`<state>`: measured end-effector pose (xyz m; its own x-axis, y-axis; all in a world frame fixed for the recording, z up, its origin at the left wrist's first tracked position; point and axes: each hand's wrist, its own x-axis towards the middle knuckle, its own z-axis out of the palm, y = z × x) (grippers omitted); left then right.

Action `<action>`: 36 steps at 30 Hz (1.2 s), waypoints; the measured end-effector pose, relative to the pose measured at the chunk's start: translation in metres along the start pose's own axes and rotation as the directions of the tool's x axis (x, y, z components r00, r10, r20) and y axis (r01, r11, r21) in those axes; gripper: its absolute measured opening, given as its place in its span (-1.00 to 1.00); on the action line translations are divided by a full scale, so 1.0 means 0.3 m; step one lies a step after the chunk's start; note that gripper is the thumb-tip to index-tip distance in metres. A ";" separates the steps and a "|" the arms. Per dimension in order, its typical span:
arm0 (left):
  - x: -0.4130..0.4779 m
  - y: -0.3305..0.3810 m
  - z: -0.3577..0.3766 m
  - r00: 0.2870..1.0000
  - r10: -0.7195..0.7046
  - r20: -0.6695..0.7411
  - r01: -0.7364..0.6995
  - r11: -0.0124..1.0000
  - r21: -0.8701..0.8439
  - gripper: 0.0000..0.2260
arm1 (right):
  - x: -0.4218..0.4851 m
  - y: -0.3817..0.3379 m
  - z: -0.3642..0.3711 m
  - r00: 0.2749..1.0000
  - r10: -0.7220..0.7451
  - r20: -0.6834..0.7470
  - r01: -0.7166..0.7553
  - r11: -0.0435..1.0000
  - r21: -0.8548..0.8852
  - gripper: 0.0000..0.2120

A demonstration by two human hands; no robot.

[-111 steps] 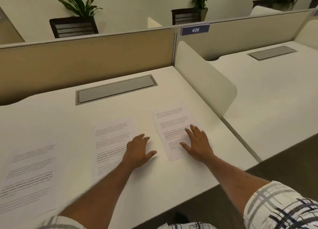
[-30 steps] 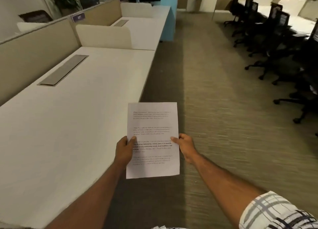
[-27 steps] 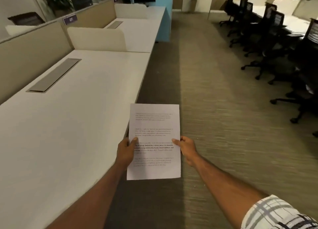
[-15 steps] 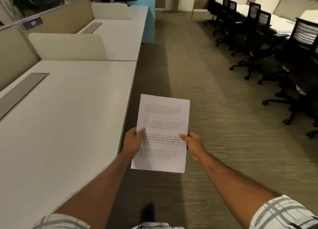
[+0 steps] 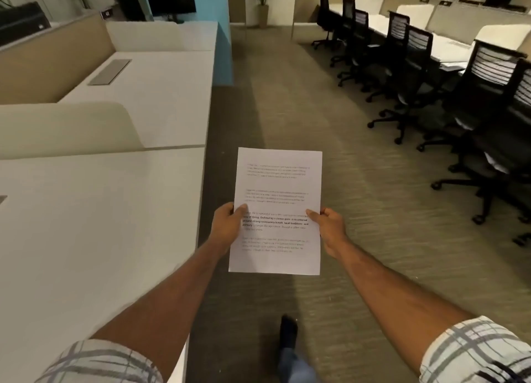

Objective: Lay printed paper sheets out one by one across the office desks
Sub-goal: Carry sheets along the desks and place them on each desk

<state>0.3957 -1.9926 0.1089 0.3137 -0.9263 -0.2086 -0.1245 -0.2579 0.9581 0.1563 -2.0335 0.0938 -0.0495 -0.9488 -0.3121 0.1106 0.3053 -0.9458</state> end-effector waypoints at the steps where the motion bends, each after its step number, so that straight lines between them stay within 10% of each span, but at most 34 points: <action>1: 0.078 0.017 0.009 1.000 0.003 -0.005 -0.003 1.000 0.000 -0.83 | 0.073 -0.019 0.023 1.000 -0.006 0.000 0.006 1.000 -0.001 -0.92; 36: 2.736 0.720 -0.022 0.998 0.060 -0.037 -0.061 0.998 -0.022 -0.80 | 2.502 -0.869 1.020 0.998 -0.060 -0.004 0.060 0.998 0.030 -0.91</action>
<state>0.6326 -2.8068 0.1460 0.3402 -0.9294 -0.1432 -0.1227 -0.1949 0.9731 0.3940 -2.8500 0.1338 -0.0598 -0.9652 -0.2547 0.1376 0.2448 -0.9598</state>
